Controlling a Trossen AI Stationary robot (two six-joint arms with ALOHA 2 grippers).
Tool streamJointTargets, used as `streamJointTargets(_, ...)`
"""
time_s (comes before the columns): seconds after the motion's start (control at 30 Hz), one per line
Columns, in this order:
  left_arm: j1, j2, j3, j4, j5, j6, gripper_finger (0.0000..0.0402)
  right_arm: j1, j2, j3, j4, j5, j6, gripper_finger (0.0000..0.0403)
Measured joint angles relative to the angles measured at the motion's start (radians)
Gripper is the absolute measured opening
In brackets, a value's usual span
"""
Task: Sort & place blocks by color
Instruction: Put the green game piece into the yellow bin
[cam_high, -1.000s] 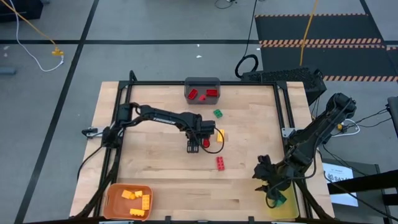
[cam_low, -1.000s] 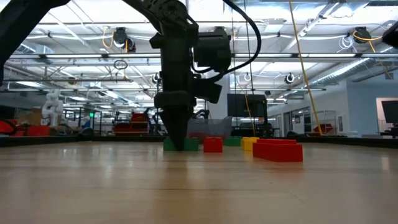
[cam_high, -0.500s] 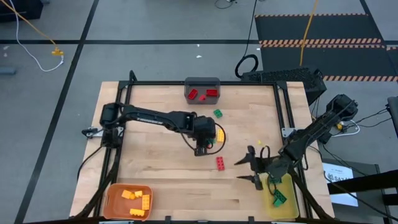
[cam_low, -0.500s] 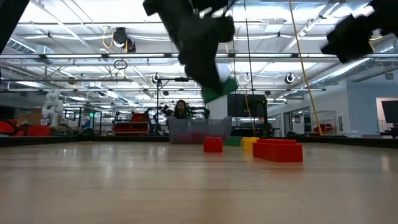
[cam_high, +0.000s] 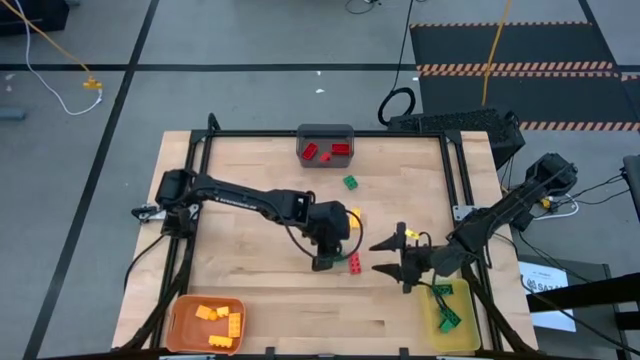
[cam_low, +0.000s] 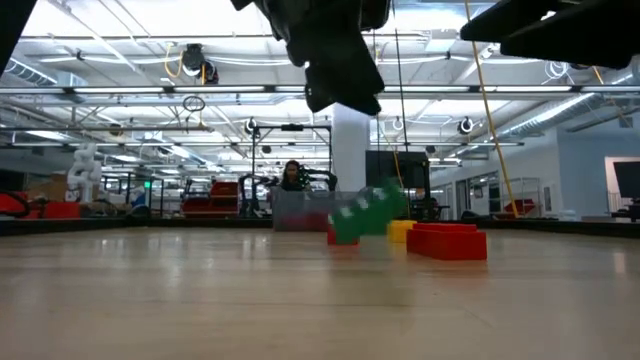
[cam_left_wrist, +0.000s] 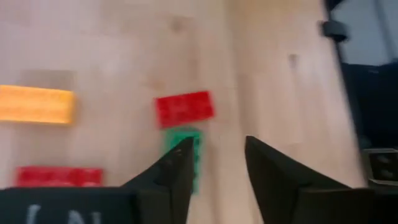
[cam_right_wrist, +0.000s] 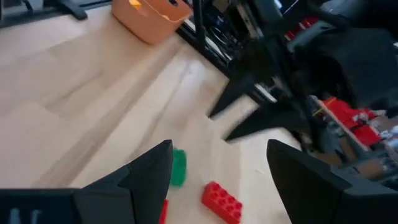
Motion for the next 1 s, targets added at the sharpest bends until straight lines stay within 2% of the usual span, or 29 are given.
streamJointTargets(0.1, -0.007, 0.000, 0.000, 0.033, 0.058, -0.029, 0.0102, -0.030, 0.019, 0.000, 0.006, -0.048, -0.037, 0.0251)
streamJointTargets(0.27, -0.013, 0.000, 0.000, -0.035, 0.060, -0.031, 0.0038, -0.056, 0.063, 0.000, 0.010, -0.078, -0.009, 0.0251)
streamJointTargets(0.37, -0.034, 0.003, 0.000, -0.107, 0.058, -0.029, 0.0018, -0.058, 0.086, 0.000, 0.010, -0.082, 0.033, 0.0251)
streamJointTargets(0.43, -0.049, 0.019, 0.000, -0.150, 0.023, -0.054, 0.0020, -0.058, 0.095, 0.000, 0.010, -0.081, 0.055, 0.0251)
streamJointTargets(0.57, -0.073, 0.059, 0.000, -0.188, -0.085, -0.104, 0.0070, -0.063, 0.106, 0.000, 0.018, -0.079, 0.067, 0.0251)
streamJointTargets(0.77, -0.080, 0.084, 0.000, -0.087, -0.166, -0.221, 0.0193, -0.075, 0.110, 0.000, 0.046, -0.079, 0.070, 0.0251)
streamJointTargets(0.9, -0.082, 0.098, 0.000, -0.079, -0.258, -0.242, 0.0260, -0.074, 0.110, 0.000, 0.048, -0.082, 0.071, 0.0251)
streamJointTargets(1.0, -0.082, 0.130, 0.000, -0.087, -0.265, -0.270, 0.0297, -0.074, 0.110, 0.000, 0.048, -0.082, 0.071, 0.0251)
